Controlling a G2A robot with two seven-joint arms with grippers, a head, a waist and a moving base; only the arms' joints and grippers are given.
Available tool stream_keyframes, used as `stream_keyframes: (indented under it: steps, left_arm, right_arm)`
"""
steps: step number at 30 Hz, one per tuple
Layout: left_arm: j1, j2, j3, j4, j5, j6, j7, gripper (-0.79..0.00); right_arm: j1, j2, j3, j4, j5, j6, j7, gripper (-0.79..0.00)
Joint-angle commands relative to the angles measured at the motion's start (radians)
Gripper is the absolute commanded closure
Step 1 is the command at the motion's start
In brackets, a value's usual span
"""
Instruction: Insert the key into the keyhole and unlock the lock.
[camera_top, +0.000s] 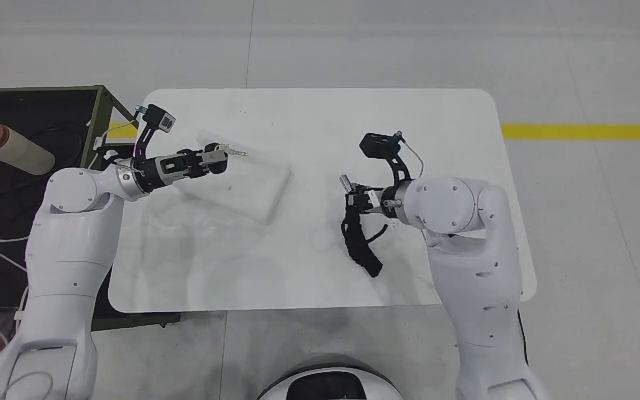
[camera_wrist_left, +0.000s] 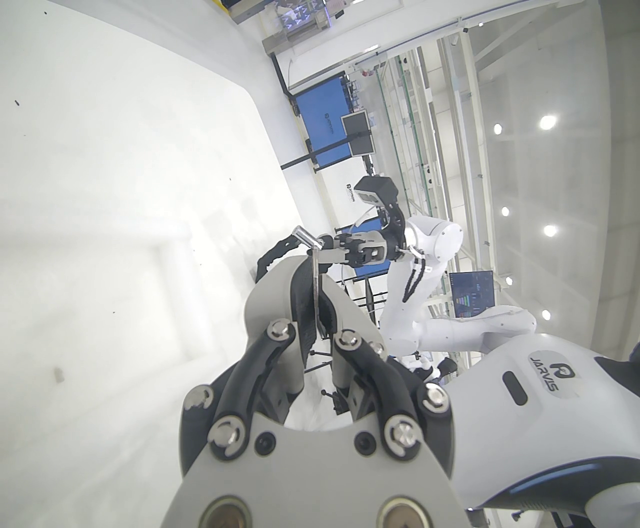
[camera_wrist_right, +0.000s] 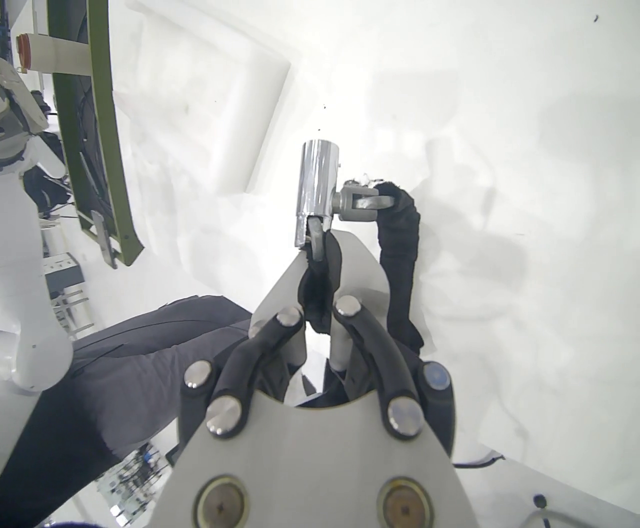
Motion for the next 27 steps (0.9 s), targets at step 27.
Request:
stream_keyframes:
  steps: [27]
  left_arm:
    - [0.0,0.0,0.0,0.0,0.0,0.0,0.0,0.0]
  right_arm:
    - [-0.254,0.041,-0.046,-0.278,-0.272,-0.522,-0.512,0.0]
